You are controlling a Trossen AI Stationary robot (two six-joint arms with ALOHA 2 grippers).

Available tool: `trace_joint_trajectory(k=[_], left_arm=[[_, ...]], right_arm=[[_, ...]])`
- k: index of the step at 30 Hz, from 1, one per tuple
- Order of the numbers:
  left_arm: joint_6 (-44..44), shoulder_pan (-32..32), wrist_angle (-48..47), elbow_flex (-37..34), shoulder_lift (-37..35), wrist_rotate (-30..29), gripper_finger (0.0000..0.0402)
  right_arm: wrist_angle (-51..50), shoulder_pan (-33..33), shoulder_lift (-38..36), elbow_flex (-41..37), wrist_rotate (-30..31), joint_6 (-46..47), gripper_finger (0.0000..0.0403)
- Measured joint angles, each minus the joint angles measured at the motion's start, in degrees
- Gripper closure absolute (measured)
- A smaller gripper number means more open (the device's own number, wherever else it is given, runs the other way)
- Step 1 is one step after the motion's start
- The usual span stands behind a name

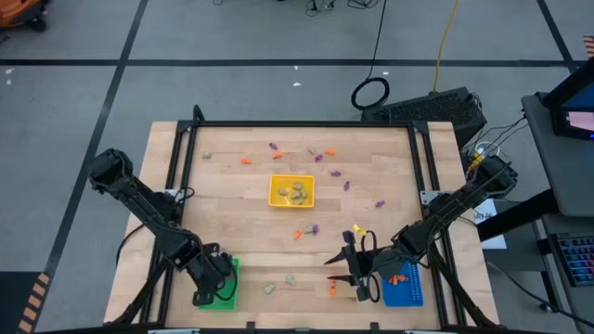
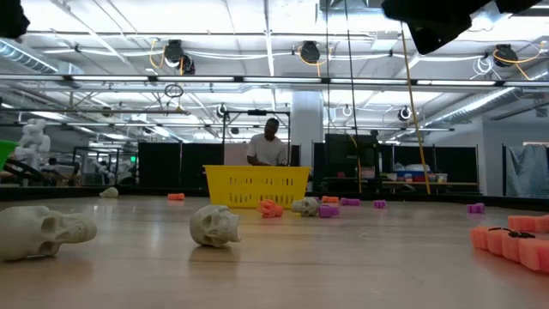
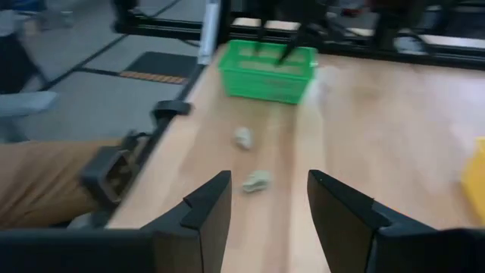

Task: Sort Halloween decoration
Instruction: Put the orange skeleton toy in the blue basket

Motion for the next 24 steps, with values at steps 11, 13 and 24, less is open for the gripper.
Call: trace_joint_trajectory(k=[11, 13, 24], left_arm=[[9.8, 0.0, -7.1, 10.4, -0.1, -7.5, 0.0212], [12.2, 0.0, -7.8, 11.9, -0.1, -11.3, 0.0212], [29.2, 0.0, -3.4, 14.7, -0.1, -39.9, 0.0212]], right_arm=[[-5.9, -0.6, -0.7, 0.1, 5.8, 6.2, 0.0243], [-10.5, -0.8, -1.1, 1.1, 5.8, 9.2, 0.0243], [-59.9, -1.1, -1.2, 17.4, 1.2, 33.1, 0.0243]])
